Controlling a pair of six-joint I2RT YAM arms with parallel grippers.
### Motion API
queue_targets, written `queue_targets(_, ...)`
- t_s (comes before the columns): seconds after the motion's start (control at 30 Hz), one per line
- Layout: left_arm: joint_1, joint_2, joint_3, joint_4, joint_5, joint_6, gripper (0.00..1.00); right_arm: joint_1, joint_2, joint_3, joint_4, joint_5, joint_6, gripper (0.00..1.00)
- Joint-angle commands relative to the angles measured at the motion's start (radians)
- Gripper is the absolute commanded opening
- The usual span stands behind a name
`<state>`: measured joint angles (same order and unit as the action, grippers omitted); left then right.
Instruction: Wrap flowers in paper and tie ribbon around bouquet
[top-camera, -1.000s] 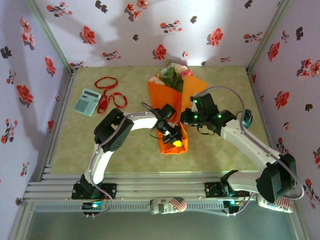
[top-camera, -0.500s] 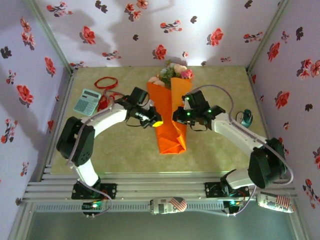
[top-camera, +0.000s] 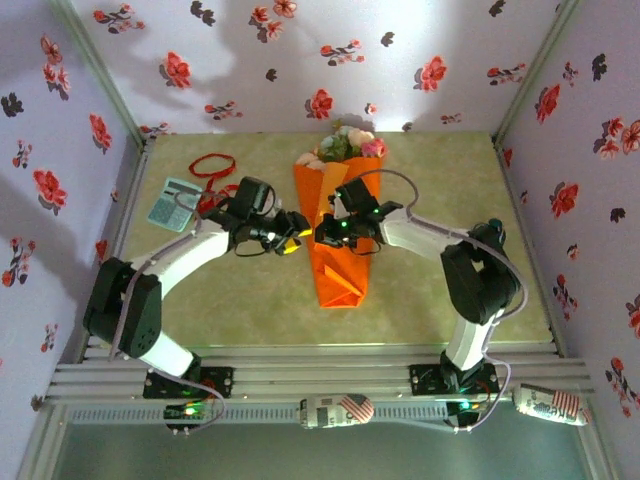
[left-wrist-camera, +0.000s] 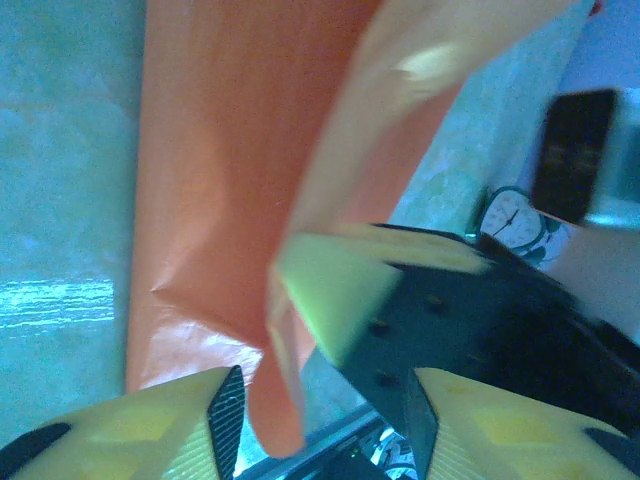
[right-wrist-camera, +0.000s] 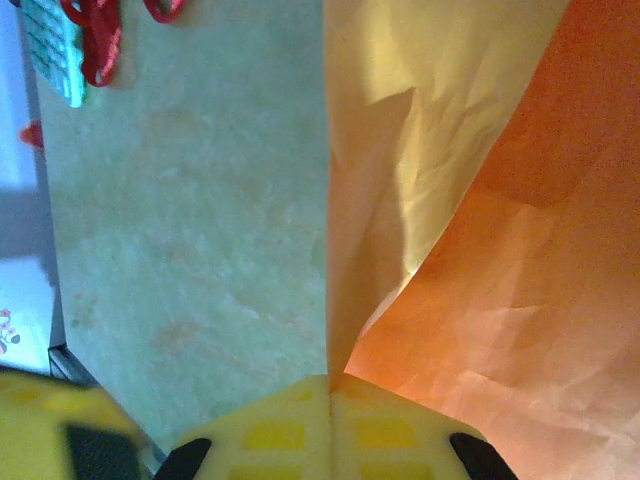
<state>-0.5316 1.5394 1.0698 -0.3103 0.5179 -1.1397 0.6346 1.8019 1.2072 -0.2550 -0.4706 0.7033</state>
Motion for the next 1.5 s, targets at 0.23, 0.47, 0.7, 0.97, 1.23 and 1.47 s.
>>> queue_targets(0.23,0.012,0.012,0.059,-0.148,-0.074,0.012,0.49,0.043,0.223,0.201,-0.046,-0.107,0.003,0.28)
queue_targets(0.47,0.006,0.004,0.042,-0.198,-0.086,0.02,0.49,0.028,0.139,0.211,-0.081,-0.066,0.006,0.52)
queue_targets(0.7,-0.062,0.083,0.083,-0.196,-0.024,0.036,0.53,-0.067,-0.043,0.083,-0.06,-0.063,0.09,0.55)
queue_targets(0.97,-0.159,0.27,0.319,-0.425,-0.016,0.169,0.56,-0.128,-0.154,-0.108,-0.07,-0.014,0.123,0.49)
queue_targets(1.23,-0.238,0.403,0.502,-0.668,-0.099,0.284,0.55,-0.135,-0.26,-0.246,-0.04,0.015,0.148,0.38)
queue_targets(1.47,-0.255,0.413,0.523,-0.747,-0.191,0.338,0.53,-0.148,-0.301,-0.291,-0.039,0.013,0.144,0.36)
